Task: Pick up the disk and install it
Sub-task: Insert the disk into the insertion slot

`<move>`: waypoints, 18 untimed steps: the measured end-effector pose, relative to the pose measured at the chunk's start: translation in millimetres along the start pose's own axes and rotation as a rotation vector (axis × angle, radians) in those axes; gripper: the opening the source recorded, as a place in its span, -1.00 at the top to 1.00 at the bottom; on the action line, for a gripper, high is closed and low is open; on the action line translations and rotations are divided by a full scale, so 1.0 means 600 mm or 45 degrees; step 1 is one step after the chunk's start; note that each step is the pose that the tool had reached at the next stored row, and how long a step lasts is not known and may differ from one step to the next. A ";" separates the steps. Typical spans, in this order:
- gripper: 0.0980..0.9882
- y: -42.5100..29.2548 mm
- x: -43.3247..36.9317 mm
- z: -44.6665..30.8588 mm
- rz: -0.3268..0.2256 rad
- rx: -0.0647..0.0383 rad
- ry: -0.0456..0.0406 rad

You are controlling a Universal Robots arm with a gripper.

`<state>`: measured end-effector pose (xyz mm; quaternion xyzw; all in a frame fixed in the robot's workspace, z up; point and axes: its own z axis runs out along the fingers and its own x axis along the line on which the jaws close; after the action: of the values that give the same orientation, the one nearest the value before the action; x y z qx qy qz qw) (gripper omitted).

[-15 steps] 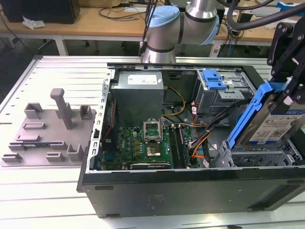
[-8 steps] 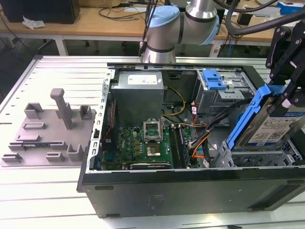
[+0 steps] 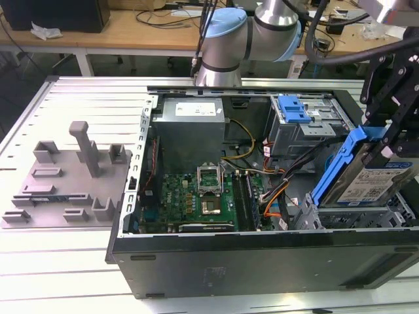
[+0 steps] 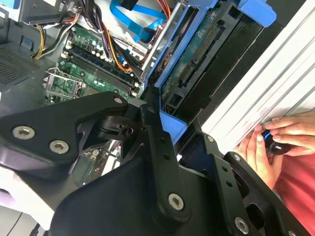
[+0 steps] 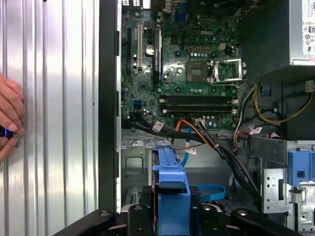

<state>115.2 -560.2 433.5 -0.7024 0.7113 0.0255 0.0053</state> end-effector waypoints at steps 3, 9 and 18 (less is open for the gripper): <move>0.39 0.000 0.001 0.007 0.000 0.000 0.000; 0.39 -0.001 0.003 0.021 0.000 0.000 0.000; 0.39 -0.001 0.007 0.043 0.000 0.000 0.000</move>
<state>115.2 -563.5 407.5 -0.7025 0.7112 0.0255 0.0053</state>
